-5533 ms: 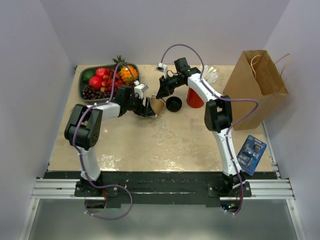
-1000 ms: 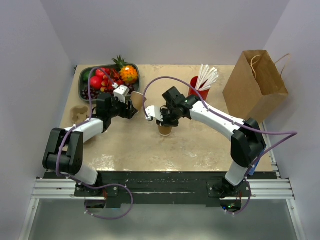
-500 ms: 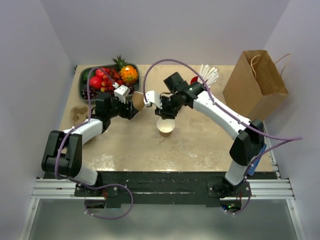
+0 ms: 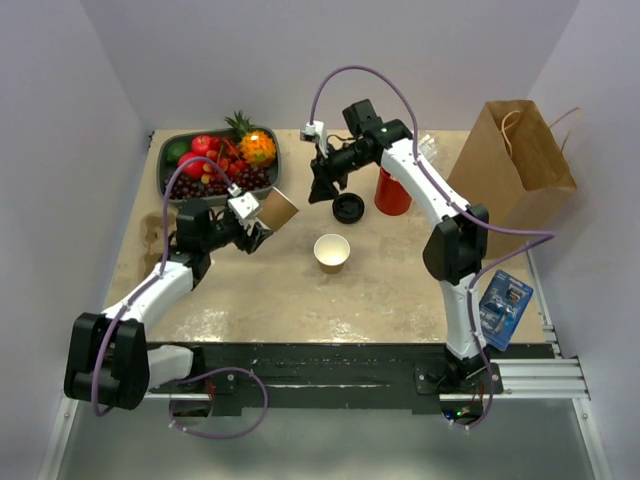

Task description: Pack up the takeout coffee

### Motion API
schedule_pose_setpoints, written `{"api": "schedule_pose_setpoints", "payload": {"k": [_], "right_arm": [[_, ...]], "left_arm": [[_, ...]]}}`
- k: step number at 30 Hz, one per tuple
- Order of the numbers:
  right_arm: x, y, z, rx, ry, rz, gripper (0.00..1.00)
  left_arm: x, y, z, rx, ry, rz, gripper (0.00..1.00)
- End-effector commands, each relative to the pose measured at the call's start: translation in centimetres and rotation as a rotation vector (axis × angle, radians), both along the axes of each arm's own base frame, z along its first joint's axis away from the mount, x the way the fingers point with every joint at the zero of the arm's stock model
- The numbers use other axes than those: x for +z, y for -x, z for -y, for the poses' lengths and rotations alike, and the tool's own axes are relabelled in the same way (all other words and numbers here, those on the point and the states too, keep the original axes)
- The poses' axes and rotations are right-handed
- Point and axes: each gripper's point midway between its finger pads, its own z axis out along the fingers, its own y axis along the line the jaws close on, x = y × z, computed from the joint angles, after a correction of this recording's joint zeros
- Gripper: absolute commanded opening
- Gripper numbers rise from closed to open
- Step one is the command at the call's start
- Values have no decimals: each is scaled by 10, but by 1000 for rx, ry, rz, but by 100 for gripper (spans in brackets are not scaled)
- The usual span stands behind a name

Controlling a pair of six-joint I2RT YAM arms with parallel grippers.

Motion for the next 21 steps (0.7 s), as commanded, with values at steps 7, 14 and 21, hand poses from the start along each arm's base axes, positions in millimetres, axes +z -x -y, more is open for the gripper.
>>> {"api": "schedule_pose_setpoints", "payload": {"k": [7,14,21], "right_arm": [[27,37,-25,116,-167,-128,53],[18,34,-40,125,-181,-157,53],[3,25,-51,89,-170,-189,51]], "left_arm": [[15,7,1,-83,-91,152,0],[24,9,11,-104,-76,167,0],[30,11,12,-96,-70,181,0]]}}
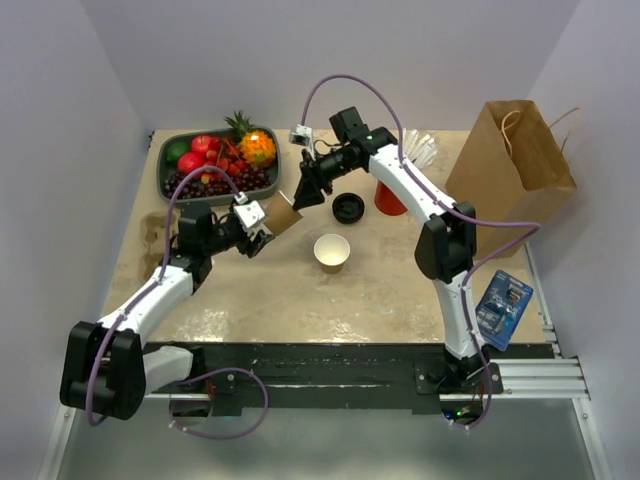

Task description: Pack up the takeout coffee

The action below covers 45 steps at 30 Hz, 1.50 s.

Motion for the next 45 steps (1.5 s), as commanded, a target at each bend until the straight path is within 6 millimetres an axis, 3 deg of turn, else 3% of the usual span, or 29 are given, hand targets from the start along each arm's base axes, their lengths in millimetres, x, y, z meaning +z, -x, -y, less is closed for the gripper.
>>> {"api": "schedule_pose_setpoints", "payload": {"k": [1,4,12,14,16,18,19,24,26,27,28,34,40,45], "right_arm": [[6,-4,-13,-7,-29,0,51],[4,-5,-15,-9,-30,-16,47],[8,-2,-20,6,-58,-51,2],[11,-3,-21,6,-66,-31,0],[17,-5,-21,7,-75,-8,0],[20,-12,-22,-14,-66,32,0],[21,-18,-21,-32,-57,59,0],[27,-65,-10,-165,19,362,0],[36,-78,-11,-190,18,444,0],[31,-89,-9,-207,50,491,0],[41,-93,-11,-212,47,532,0],[44,-115,-6,-256,119,685,0],[4,-116,-7,-135,352,882,0],[-9,-113,-9,-70,402,926,0]], "left_arm": [[24,-3,3,-14,8,100,0],[24,-4,2,-2,6,102,0],[18,-16,-3,62,-18,93,0],[13,-24,-7,104,-24,68,8],[8,-26,-10,120,-34,46,8],[6,-27,-12,139,-31,42,23],[4,-28,-13,151,-32,37,39],[-9,-23,-27,219,-65,4,56],[-14,-20,-32,246,-75,-14,88],[-20,-16,-34,255,-86,-42,95],[-21,-14,-36,259,-90,-52,98],[-27,-6,-39,289,-80,-106,98],[-25,-3,-37,301,-48,-141,98],[-25,-1,-38,309,-43,-141,97]]}}
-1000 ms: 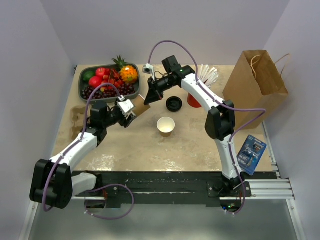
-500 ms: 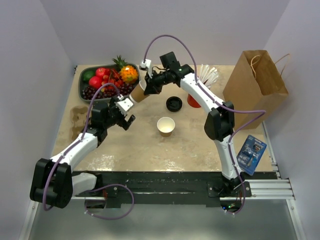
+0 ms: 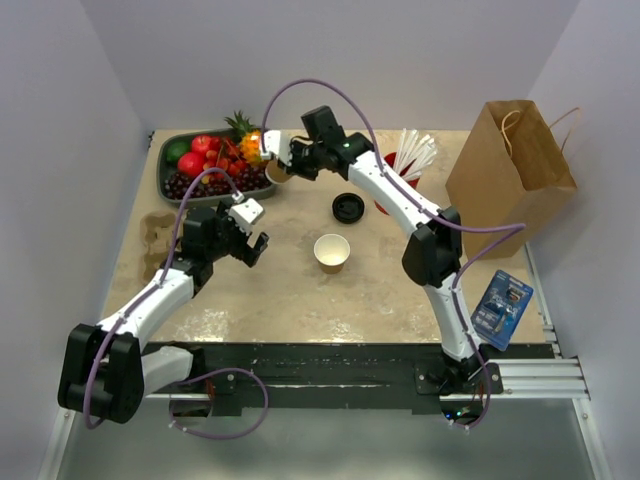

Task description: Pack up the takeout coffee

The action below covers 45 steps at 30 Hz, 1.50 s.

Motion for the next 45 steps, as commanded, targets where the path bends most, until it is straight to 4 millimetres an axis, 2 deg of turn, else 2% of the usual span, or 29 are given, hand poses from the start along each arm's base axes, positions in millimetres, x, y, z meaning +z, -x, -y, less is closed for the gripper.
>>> {"api": "schedule_pose_setpoints", "payload": {"k": [1,4,10,16,19,28,33,45], "right_arm": [[0,1,1,53,112,98,0],[-11,8,5,86,182,98,0],[-21,21,21,100,269,70,0],[-40,28,33,97,332,27,0],[-51,27,32,91,340,2,0],[-61,17,25,48,308,6,2],[-70,18,24,60,319,-5,2],[-76,13,20,21,294,-7,29]], "left_arm": [[12,-1,-1,31,32,28,97],[9,2,-2,34,40,21,97],[4,6,1,30,63,3,97],[3,3,7,15,89,-5,96],[4,1,8,13,93,-3,96],[3,4,9,22,110,-21,96],[4,5,9,27,121,-22,96],[1,7,11,17,127,-28,95]]}}
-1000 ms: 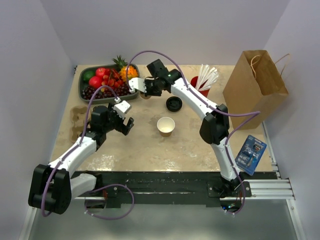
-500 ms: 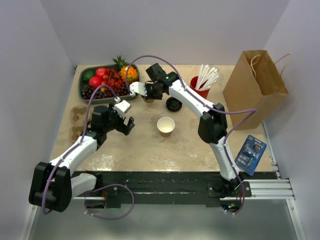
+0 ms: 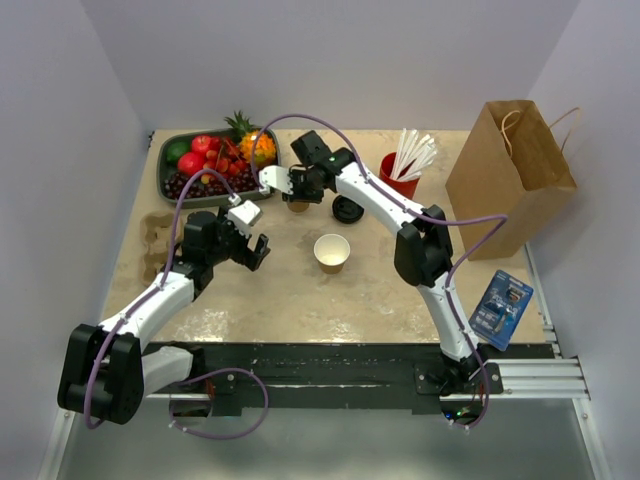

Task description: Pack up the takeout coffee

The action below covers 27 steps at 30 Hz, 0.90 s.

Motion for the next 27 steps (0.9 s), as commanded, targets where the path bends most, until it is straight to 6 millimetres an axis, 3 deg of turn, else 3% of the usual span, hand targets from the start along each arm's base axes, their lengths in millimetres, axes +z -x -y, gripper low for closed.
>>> {"api": "schedule_pose_setpoints", "payload": {"k": [1,5,7,12,15,18,21,24,27], "right_arm": [[7,-7,-4,-29,-36,25,30],[14,-8,-7,-35,-55,33,32],[28,-10,-9,-47,-81,44,35],[86,-6,-8,-72,-186,79,48],[120,3,3,-88,-244,118,54],[133,13,22,-113,-268,115,55],[124,15,46,-207,-290,28,53],[101,11,74,-338,-281,-77,49],[72,9,87,-419,-241,-149,43]], "left_arm": [[13,-4,5,-12,40,47,95],[15,-4,6,-13,41,50,95],[17,-4,7,-26,40,53,95],[25,-4,11,-62,37,82,95],[30,-6,13,-81,34,95,95],[34,-9,14,-87,30,101,95],[36,-13,16,-92,36,103,95],[40,-17,19,-81,62,104,94],[41,-18,22,-80,88,95,94]]}}
